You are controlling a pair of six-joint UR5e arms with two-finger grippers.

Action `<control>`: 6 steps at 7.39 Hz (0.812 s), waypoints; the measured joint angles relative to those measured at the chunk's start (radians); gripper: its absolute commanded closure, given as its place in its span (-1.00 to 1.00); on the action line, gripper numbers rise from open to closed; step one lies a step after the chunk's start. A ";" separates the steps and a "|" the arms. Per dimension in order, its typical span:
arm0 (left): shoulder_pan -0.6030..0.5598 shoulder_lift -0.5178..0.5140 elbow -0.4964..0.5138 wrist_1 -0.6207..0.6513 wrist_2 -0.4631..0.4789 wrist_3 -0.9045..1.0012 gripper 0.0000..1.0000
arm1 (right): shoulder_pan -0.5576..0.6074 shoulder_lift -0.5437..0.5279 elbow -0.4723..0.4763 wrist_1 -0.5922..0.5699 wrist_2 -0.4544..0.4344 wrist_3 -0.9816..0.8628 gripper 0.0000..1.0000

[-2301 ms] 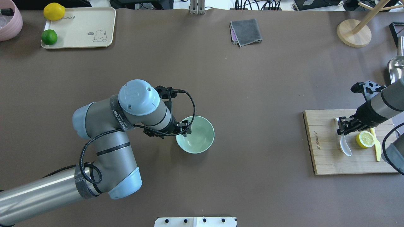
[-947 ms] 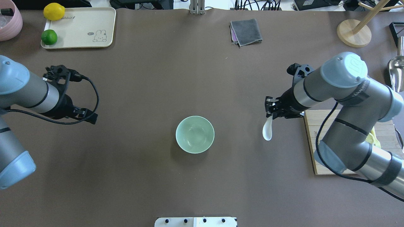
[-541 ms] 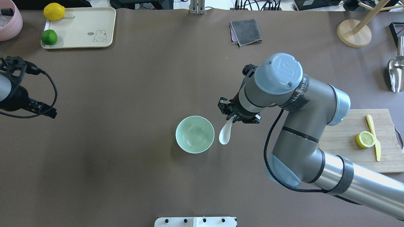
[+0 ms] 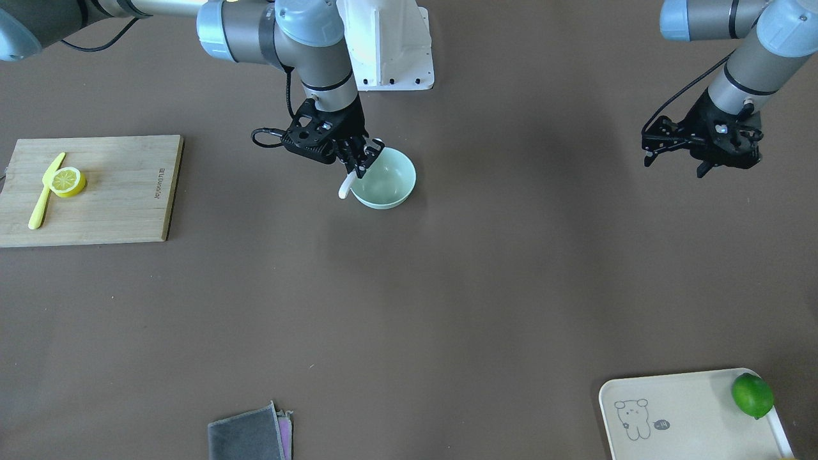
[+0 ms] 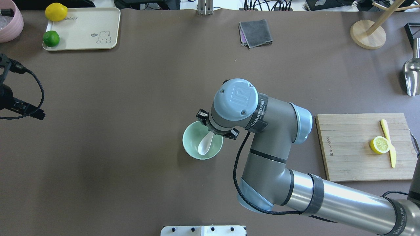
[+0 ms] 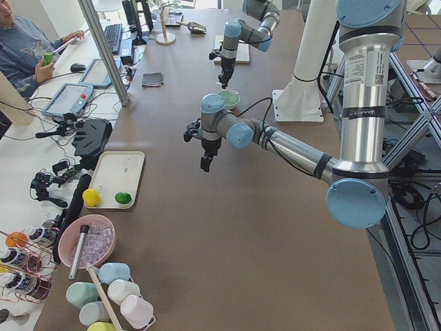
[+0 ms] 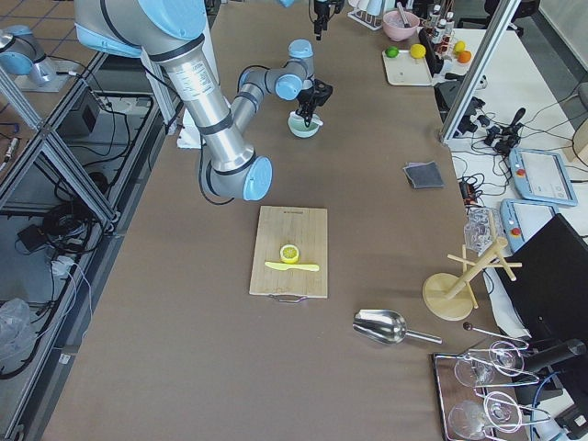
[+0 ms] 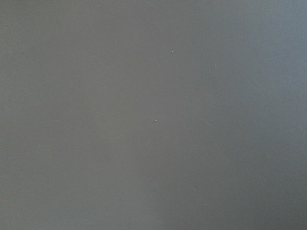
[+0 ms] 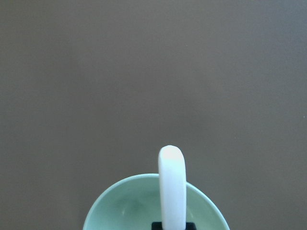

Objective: Place spoon in bowl
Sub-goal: 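Lower the spoon into the bowl and open the right gripper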

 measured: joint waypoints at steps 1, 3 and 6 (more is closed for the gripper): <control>0.000 -0.001 0.001 0.001 0.000 0.001 -0.95 | -0.010 0.007 -0.011 0.001 -0.019 0.007 -0.40; 0.004 -0.012 0.020 -0.001 0.001 -0.002 -0.95 | -0.015 0.007 -0.014 0.001 -0.033 0.007 -1.00; 0.003 -0.016 0.024 -0.007 -0.004 -0.001 -0.95 | 0.059 -0.077 0.096 -0.025 0.034 -0.061 -1.00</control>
